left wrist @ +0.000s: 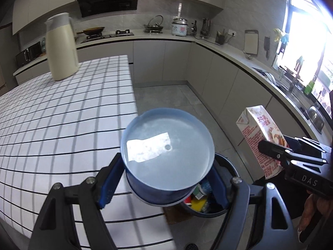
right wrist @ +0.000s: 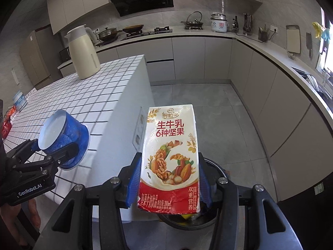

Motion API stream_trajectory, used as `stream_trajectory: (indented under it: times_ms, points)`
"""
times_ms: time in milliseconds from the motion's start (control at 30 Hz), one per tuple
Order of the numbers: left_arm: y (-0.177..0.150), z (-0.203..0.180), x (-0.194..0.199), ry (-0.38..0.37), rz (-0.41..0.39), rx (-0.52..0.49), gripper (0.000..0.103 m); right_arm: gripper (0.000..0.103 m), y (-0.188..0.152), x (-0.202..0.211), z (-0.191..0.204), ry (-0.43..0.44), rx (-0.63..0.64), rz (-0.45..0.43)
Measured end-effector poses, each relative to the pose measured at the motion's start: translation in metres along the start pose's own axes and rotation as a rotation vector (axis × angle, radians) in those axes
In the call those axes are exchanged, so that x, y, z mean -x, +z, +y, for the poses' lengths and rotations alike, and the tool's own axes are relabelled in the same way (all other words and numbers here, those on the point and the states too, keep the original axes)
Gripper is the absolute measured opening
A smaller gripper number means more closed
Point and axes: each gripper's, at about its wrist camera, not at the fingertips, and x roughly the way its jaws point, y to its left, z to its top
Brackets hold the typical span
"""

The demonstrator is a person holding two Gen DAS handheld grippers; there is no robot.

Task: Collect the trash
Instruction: 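Carry the dark blue cup and carton over the bin and open both tools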

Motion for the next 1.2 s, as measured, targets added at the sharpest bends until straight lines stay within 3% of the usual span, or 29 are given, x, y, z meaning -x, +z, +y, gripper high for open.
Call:
stream_trajectory:
  times_ms: [467, 767, 1200]
  points:
    - [-0.016, -0.069, -0.037, -0.012, 0.067, -0.014, 0.077, 0.052, -0.035, 0.002, -0.086, 0.020, -0.005, 0.046]
    - [-0.047, -0.088, -0.065, 0.029, 0.143, 0.022, 0.077, 0.052, -0.060, -0.029, -0.109, 0.087, 0.047, 0.128]
    - [-0.064, -0.100, -0.099, 0.054, 0.229, 0.040, 0.077, 0.052, -0.093, -0.086, -0.130, 0.188, 0.094, 0.243]
